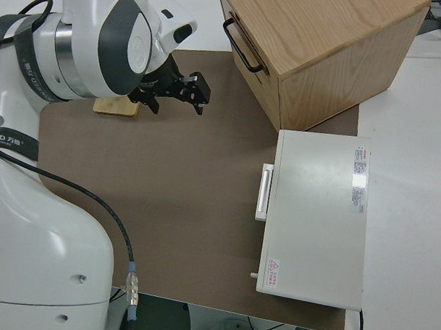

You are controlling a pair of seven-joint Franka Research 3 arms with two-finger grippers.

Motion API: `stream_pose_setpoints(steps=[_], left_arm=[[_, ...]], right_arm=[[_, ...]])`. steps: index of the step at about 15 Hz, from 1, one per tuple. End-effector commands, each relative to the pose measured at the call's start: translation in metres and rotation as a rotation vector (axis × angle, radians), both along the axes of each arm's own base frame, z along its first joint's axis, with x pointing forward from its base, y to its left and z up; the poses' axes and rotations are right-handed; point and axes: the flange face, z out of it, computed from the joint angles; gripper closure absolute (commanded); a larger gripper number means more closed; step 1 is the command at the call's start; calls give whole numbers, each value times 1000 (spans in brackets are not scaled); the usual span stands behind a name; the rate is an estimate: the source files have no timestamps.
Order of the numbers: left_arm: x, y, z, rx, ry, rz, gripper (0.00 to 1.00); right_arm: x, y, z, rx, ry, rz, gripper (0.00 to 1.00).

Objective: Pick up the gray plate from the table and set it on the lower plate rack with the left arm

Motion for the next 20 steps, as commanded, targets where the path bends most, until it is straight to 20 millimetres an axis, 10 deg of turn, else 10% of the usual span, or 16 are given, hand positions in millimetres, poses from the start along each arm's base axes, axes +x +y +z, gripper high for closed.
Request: stream_pose_setpoints(steps=[1,20], left_arm=[[-8,7,-8,25,-35,-5,1000],[-6,17,-54,11,-19,-13,1000]], right_arm=[[0,1,3,3,-5,-3,17],[0,1,3,3,-5,-3,17]])
